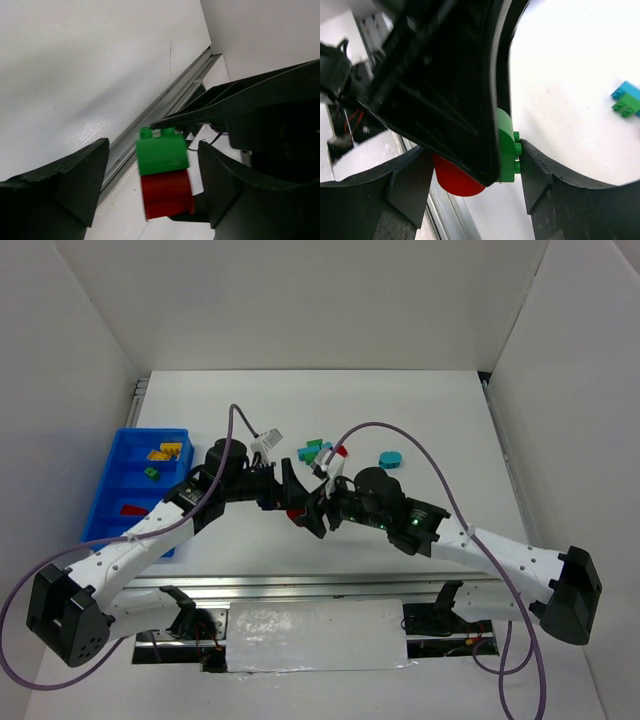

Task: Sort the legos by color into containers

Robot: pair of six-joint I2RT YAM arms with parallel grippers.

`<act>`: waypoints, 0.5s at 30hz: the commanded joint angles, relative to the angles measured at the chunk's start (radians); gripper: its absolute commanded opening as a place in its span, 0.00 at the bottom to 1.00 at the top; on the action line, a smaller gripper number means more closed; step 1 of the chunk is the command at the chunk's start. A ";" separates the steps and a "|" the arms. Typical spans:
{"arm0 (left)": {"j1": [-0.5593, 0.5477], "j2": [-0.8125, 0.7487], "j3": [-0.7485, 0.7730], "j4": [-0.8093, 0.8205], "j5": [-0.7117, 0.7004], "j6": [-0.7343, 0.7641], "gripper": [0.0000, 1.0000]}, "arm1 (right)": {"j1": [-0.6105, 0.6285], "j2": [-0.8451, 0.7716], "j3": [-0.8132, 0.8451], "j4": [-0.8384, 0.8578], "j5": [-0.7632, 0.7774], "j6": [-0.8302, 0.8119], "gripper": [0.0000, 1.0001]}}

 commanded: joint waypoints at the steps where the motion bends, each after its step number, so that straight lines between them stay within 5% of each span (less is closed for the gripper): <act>1: -0.019 0.004 -0.015 0.024 -0.013 0.012 0.81 | 0.006 -0.054 -0.015 0.120 0.084 0.040 0.17; 4: -0.034 0.001 -0.019 0.041 0.002 0.014 0.68 | 0.005 -0.044 -0.010 0.118 0.081 0.048 0.17; 8: -0.050 0.001 -0.002 0.070 0.037 0.017 0.18 | 0.008 -0.027 0.000 0.123 0.073 0.062 0.18; 11: -0.051 -0.002 0.002 0.101 0.054 0.021 0.00 | 0.014 -0.021 0.005 0.132 0.055 0.071 0.23; 13: -0.051 -0.013 -0.001 0.116 0.050 0.024 0.00 | 0.014 -0.027 0.002 0.138 0.032 0.077 0.45; 14: -0.051 -0.017 0.001 0.121 0.042 0.029 0.00 | 0.014 -0.031 -0.010 0.143 0.021 0.089 0.99; 15: -0.051 -0.028 0.001 0.119 0.039 0.034 0.00 | 0.014 -0.047 -0.016 0.144 0.018 0.095 1.00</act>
